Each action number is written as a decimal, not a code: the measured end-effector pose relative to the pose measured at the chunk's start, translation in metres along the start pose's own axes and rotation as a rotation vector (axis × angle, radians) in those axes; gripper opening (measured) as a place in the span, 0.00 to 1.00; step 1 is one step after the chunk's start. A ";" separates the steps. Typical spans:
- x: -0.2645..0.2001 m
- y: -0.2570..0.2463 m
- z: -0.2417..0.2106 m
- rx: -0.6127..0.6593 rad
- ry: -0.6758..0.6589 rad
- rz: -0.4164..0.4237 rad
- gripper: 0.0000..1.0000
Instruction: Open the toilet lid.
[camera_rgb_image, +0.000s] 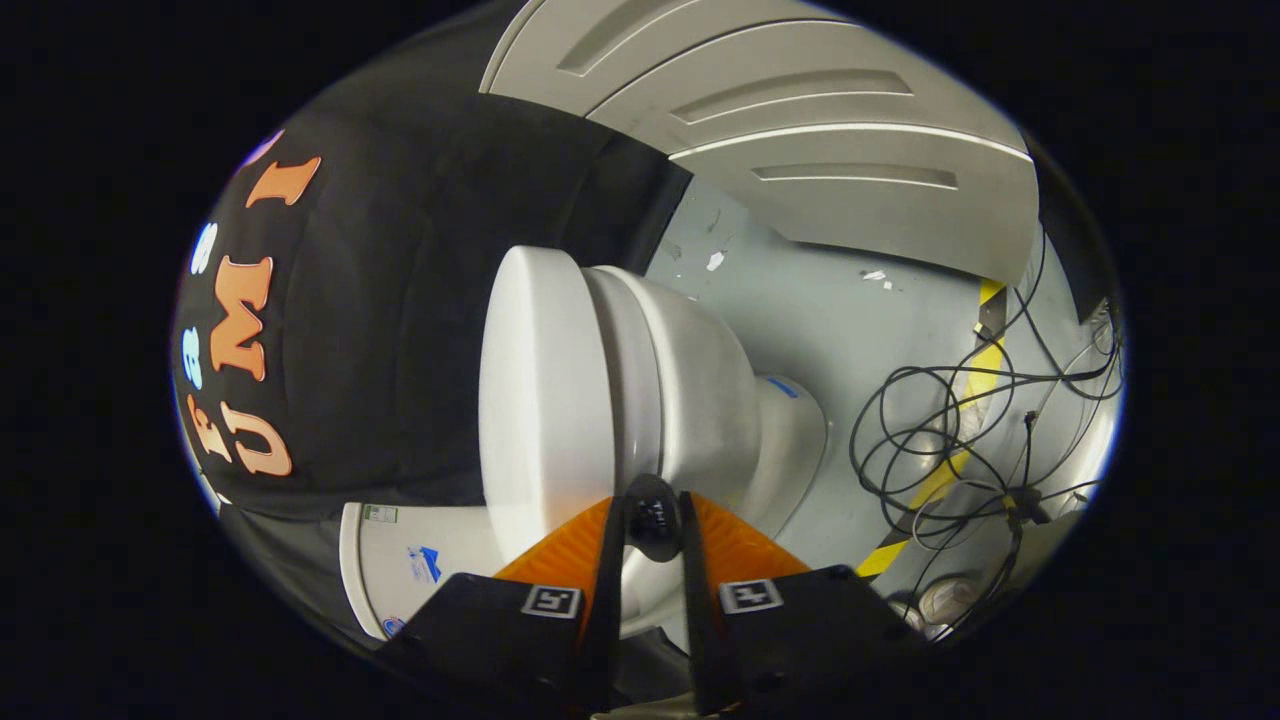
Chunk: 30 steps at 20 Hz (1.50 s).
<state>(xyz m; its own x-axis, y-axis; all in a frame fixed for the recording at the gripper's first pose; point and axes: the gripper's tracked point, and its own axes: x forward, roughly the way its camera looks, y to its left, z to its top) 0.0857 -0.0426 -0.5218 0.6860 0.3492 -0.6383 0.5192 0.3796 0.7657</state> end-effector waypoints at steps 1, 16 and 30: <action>-0.003 0.002 0.006 0.025 -0.011 0.016 0.32; -0.031 0.067 0.012 -0.162 -0.115 -0.010 0.08; -0.088 0.186 -0.035 -0.531 -0.165 -0.053 0.08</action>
<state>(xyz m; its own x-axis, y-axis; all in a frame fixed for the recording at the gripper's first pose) 0.1042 0.0273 -0.3265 0.7589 0.1951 -0.6213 0.2563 0.7876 0.5604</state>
